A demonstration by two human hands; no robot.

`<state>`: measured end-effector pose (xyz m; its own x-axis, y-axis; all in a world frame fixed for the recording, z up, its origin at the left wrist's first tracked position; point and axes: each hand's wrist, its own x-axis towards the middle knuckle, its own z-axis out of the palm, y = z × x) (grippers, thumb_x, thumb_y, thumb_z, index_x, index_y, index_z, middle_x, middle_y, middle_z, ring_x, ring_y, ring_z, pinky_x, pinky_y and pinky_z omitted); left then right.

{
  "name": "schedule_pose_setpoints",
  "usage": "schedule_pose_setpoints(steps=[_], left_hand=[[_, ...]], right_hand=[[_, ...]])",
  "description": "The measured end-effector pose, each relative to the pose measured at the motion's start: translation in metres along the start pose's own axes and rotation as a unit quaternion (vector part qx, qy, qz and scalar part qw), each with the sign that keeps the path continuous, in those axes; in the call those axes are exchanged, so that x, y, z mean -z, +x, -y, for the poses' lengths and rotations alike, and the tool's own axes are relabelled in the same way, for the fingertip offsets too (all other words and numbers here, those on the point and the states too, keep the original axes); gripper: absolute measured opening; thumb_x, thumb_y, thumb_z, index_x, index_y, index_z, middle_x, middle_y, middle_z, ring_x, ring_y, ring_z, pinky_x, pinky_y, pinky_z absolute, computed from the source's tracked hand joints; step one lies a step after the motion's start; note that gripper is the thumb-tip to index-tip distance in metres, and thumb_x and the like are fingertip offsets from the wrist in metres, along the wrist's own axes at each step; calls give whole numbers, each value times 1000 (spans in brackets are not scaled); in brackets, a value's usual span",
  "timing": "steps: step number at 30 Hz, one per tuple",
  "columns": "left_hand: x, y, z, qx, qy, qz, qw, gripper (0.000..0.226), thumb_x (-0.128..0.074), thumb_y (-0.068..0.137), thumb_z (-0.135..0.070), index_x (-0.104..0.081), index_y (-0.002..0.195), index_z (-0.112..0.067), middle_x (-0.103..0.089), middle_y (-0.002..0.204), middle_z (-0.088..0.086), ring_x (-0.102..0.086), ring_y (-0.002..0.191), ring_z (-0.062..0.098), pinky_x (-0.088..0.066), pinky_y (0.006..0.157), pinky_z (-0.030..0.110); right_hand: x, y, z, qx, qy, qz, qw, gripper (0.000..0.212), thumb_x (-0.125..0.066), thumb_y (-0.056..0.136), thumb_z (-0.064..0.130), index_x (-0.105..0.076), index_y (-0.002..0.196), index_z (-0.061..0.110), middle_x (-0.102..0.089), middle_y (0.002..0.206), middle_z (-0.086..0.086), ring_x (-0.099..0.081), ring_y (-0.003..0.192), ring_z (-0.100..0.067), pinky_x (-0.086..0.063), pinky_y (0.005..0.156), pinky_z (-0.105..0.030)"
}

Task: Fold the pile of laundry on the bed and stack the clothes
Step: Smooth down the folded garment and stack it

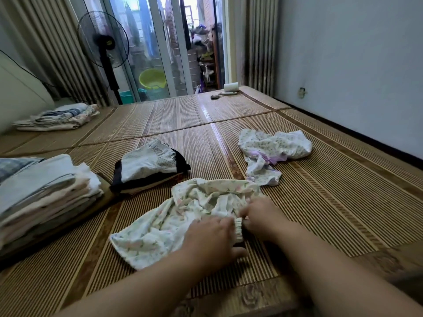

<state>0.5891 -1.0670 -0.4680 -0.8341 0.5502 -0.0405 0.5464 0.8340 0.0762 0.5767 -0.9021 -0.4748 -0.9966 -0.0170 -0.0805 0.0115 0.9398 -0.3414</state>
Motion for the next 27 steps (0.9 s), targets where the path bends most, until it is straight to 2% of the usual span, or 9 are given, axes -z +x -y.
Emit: schedule_pose_setpoints(steps=[2, 4, 6, 8, 11, 14, 18, 24, 27], left_hand=[[-4, 11, -9, 72, -85, -5, 994, 54, -55, 81, -65, -47, 119, -28, -60, 113, -2, -57, 101, 20, -47, 85, 37], [1, 19, -1, 91, -162, -37, 982, 29, -49, 89, -52, -53, 105, -28, -64, 101, -2, -60, 92, 21, -50, 80, 38], [17, 17, 12, 60, -182, -45, 980, 17, -49, 93, -42, -56, 84, -29, -64, 87, -5, -61, 83, 20, -52, 76, 38], [35, 5, 23, 30, -178, -33, 983, 22, -54, 94, -36, -54, 73, -27, -63, 79, -4, -61, 77, 20, -51, 70, 37], [64, -15, 48, 34, -222, -50, 973, 25, -56, 94, -35, -64, 79, -17, -67, 78, 1, -63, 75, 17, -51, 72, 41], [102, -33, 74, 34, -260, -104, 959, 35, -52, 84, -43, -69, 76, -14, -64, 74, 8, -59, 70, 16, -50, 70, 49], [158, -46, 92, 85, -266, -199, 939, 23, -55, 91, -25, -75, 82, -28, -68, 72, -6, -59, 65, 8, -44, 59, 30], [255, -63, 121, 82, -163, -255, 950, 18, -63, 92, -28, -68, 79, -16, -67, 77, 5, -61, 74, 21, -46, 65, 29], [295, -74, 132, 36, 15, -288, 957, 22, -65, 90, -32, -65, 108, -21, -69, 98, 6, -63, 82, 23, -53, 70, 32]], right_hand=[[8, -2, 5, 33, 69, -9, 997, 23, -51, 93, 35, -55, 70, 28, -60, 99, 0, -51, 95, -17, -45, 85, -36], [18, -8, 5, 50, 167, -15, 985, 24, -53, 95, 34, -51, 71, 30, -59, 85, 6, -54, 81, -13, -43, 71, -29], [24, -14, 2, 65, 161, -21, 985, 11, -61, 91, 31, -57, 81, 29, -59, 82, 10, -57, 78, -11, -45, 68, -27], [26, -19, -5, 60, 109, -29, 992, 4, -64, 85, 25, -61, 84, 28, -60, 84, 9, -58, 81, -12, -47, 71, -28], [32, -24, -8, 53, 87, -77, 992, 8, -59, 82, 19, -65, 80, 25, -63, 84, 4, -58, 82, -15, -44, 67, -29], [51, -30, 5, 38, 141, -175, 974, 13, -61, 85, 19, -72, 92, 22, -66, 87, 5, -56, 80, -12, -36, 62, -25], [89, -40, 50, 39, 294, -273, 915, 15, -67, 83, 15, -74, 92, 24, -67, 83, 12, -61, 82, -6, -44, 70, -22], [204, -36, 113, 102, 279, -273, 915, 6, -70, 82, 19, -75, 84, 21, -65, 65, 8, -55, 55, -4, -42, 54, -20], [263, -35, 142, 121, 247, -298, 914, 6, -71, 80, 19, -76, 81, 17, -67, 71, 0, -60, 68, -15, -50, 67, -30]])
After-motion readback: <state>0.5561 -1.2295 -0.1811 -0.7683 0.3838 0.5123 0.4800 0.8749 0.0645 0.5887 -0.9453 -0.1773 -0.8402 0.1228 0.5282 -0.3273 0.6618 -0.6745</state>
